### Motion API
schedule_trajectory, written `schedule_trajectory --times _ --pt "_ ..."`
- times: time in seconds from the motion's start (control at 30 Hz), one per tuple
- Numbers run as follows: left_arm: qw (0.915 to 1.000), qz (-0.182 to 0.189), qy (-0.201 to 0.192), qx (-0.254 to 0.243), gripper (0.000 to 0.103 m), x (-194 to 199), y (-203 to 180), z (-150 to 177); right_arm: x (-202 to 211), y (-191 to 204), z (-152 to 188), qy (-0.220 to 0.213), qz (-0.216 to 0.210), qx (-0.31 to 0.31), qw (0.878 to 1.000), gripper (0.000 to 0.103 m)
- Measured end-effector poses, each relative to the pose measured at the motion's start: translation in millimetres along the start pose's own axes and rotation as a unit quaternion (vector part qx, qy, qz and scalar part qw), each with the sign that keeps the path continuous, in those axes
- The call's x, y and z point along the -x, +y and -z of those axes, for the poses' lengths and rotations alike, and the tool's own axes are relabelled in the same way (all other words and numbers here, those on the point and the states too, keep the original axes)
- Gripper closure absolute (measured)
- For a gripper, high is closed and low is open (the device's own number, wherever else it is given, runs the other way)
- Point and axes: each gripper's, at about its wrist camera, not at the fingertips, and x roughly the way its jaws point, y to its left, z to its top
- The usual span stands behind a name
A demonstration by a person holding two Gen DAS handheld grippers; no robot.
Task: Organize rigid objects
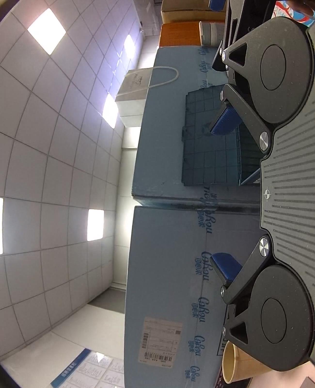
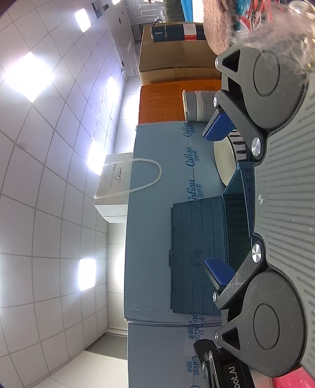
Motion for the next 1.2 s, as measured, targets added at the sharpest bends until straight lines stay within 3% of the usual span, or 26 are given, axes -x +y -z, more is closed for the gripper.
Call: schedule_trajectory --times 1.2 --pt "1.0000 -0.009 -0.002 -0.002 0.000 2.4 -0.7 -0.5 1.2 1.7 0.5 -0.003 0.000 0.006 1.000 0.000"
